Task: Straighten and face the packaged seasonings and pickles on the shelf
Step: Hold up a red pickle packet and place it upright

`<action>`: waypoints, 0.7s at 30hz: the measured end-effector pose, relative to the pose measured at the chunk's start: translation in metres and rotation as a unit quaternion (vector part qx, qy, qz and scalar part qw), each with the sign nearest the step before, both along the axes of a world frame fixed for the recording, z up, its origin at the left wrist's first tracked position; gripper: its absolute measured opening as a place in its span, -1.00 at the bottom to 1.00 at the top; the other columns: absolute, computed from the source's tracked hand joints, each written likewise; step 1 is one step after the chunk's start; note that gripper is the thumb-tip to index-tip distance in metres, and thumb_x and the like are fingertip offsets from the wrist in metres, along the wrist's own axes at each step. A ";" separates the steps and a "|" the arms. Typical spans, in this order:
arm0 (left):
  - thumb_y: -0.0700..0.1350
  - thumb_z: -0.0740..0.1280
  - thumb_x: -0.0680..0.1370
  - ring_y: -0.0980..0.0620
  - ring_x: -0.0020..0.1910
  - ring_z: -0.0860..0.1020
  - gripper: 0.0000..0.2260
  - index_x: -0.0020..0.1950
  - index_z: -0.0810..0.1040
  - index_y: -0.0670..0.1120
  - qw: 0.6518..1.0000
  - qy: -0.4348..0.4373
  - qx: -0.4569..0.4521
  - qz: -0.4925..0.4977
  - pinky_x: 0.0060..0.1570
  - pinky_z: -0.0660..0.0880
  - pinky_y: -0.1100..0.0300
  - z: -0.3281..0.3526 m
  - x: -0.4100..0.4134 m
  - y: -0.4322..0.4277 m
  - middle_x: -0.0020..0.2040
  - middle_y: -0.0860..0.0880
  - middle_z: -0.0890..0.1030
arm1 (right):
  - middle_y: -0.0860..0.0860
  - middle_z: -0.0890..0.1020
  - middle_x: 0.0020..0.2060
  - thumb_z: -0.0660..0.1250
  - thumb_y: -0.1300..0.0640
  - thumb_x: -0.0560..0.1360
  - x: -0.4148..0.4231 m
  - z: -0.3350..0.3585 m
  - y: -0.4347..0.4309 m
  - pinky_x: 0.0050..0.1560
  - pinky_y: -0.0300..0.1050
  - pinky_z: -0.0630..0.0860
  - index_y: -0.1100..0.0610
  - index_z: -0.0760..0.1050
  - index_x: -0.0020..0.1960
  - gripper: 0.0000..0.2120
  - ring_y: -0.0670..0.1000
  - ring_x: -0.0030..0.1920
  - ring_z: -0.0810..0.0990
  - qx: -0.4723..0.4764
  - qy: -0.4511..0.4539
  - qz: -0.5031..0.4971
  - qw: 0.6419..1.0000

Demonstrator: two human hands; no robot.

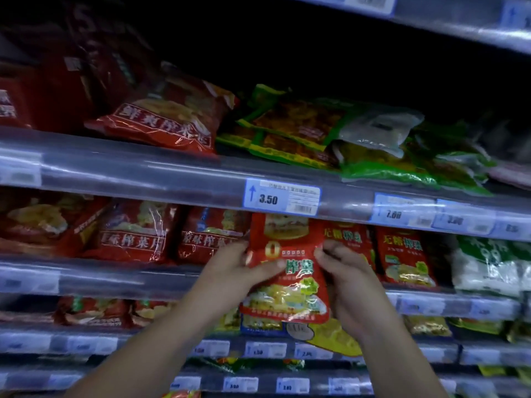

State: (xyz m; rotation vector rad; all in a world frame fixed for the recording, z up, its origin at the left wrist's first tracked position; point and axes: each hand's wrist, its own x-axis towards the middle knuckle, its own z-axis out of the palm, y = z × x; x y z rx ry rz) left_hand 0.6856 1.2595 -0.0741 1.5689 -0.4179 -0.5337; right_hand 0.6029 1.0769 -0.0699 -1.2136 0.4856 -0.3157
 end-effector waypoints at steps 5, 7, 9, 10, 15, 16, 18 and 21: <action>-0.23 0.54 0.40 -0.16 -0.06 0.74 -0.80 0.01 0.70 -0.16 0.993 0.061 -0.082 -0.060 -0.04 0.67 -0.07 -0.003 0.002 0.008 0.00 -0.19 0.75 | 0.17 0.74 0.09 0.42 0.12 0.50 -0.016 -0.002 0.012 0.17 0.25 0.61 0.15 0.63 0.18 -0.73 0.20 0.07 0.74 -0.034 0.015 0.080 0.996; -0.17 0.60 0.34 -0.19 -0.05 0.73 -0.73 0.01 0.71 -0.19 0.972 0.139 -0.136 -0.132 -0.11 0.67 -0.02 -0.007 0.005 0.014 0.04 -0.27 0.72 | 0.19 0.73 0.12 0.39 0.15 0.49 -0.021 -0.003 0.010 0.21 0.25 0.58 0.13 0.67 0.15 -0.75 0.19 0.08 0.73 -0.016 0.002 0.125 0.992; -0.12 0.63 0.30 -0.20 0.01 0.72 -0.63 0.05 0.71 -0.20 0.963 0.147 -0.150 -0.171 -0.07 0.66 -0.01 -0.010 0.006 0.018 0.09 -0.28 0.71 | 0.18 0.73 0.13 0.37 0.17 0.49 -0.022 -0.004 0.008 0.16 0.20 0.61 0.12 0.67 0.14 -0.75 0.16 0.07 0.73 -0.004 -0.013 0.146 0.989; -0.14 0.60 0.33 -0.20 0.03 0.71 -0.66 0.06 0.70 -0.20 0.966 0.133 -0.145 -0.167 -0.04 0.65 -0.02 -0.012 0.007 0.019 0.10 -0.27 0.71 | 0.17 0.73 0.13 0.37 0.17 0.48 -0.022 -0.004 0.007 0.12 0.15 0.65 0.12 0.67 0.15 -0.74 0.15 0.06 0.73 -0.007 -0.015 0.146 0.989; -0.14 0.51 0.47 0.06 0.00 0.72 -0.83 0.05 0.72 -0.05 0.988 -0.115 0.075 -0.067 0.08 0.64 -0.02 -0.005 0.003 0.018 0.00 0.02 0.76 | 0.05 0.75 0.09 0.39 0.13 0.53 -0.018 -0.006 0.004 0.01 0.09 0.68 0.07 0.59 0.21 -0.75 0.10 0.10 0.73 -0.155 -0.001 0.120 0.981; -0.11 0.53 0.45 0.12 -0.02 0.72 -0.84 0.03 0.72 0.01 0.984 -0.145 0.098 -0.041 0.06 0.65 0.00 -0.003 0.001 0.016 -0.01 0.08 0.76 | 0.03 0.76 0.07 0.37 0.17 0.56 -0.018 -0.005 0.004 -0.04 0.03 0.69 0.07 0.59 0.19 -0.78 0.09 0.09 0.73 -0.175 -0.002 0.118 0.978; -0.11 0.53 0.44 0.11 -0.03 0.72 -0.81 0.04 0.70 0.02 0.990 -0.131 0.057 0.018 0.03 0.67 -0.01 0.002 -0.004 0.013 -0.02 0.07 0.76 | 0.00 0.76 0.04 0.35 0.22 0.58 -0.018 -0.004 0.000 -0.10 -0.09 0.69 0.05 0.59 0.16 -0.81 0.06 0.05 0.75 -0.208 0.006 0.149 0.967; -0.17 0.51 0.46 0.00 -0.09 0.74 -0.90 -0.05 0.69 -0.07 0.991 -0.100 0.004 0.088 -0.05 0.68 -0.10 0.010 -0.011 0.009 -0.08 -0.04 0.76 | -0.03 0.76 0.04 0.36 0.19 0.58 -0.020 0.001 -0.004 -0.02 -0.04 0.69 0.00 0.59 0.15 -0.82 0.02 0.03 0.75 -0.258 0.021 0.216 0.942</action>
